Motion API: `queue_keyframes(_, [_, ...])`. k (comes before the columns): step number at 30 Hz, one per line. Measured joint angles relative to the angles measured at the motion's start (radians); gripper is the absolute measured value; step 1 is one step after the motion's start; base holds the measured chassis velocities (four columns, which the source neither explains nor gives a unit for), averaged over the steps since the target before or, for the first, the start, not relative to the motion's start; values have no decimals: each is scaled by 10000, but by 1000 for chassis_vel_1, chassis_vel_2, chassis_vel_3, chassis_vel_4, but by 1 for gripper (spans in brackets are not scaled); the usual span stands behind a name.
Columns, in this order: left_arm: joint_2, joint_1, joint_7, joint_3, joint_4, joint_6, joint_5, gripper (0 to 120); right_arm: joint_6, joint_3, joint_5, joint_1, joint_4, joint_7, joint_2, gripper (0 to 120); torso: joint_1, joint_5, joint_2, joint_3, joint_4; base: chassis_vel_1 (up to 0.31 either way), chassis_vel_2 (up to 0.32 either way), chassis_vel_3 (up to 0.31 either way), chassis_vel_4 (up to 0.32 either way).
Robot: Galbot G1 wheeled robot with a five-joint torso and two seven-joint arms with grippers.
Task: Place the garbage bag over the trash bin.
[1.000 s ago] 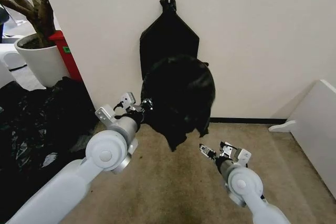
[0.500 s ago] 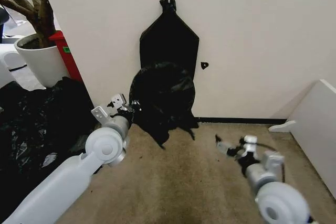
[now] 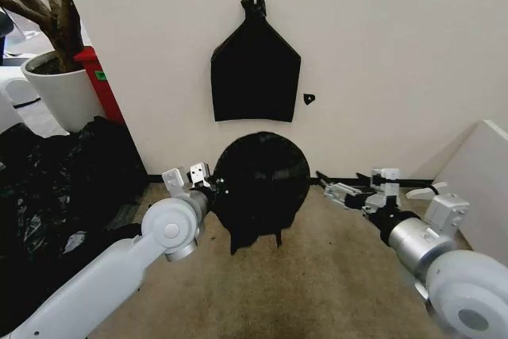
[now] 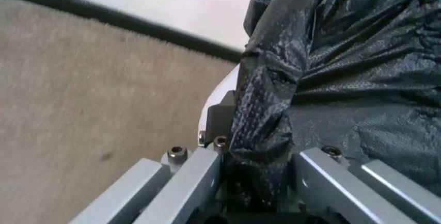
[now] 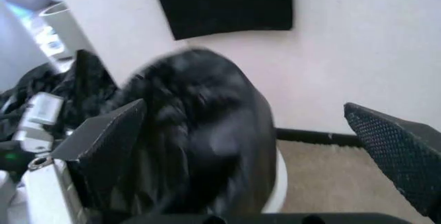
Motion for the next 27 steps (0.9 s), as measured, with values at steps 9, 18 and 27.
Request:
queue_keyframes(9, [-166,-313,-1278,113,-101,1106,-617,0,-285,-437,887,1044,-631,-605,-455,100,0,1,0,0,0,0,0,0,0])
queue_keyframes(18, [-357,-558,-1421,383,-42,1365,-341,0,-669,-783,2140,1600,-686,-256,-569,100,0,-1,0,-1,-2,0,0,0,0])
queue_keyframes(27, [-691,-1079,-933,1273,122,1507,1064,0,-1058,-2062,3508,2778,-960,1748,-465,70,0,0,-1,0,0,0,0,0,0])
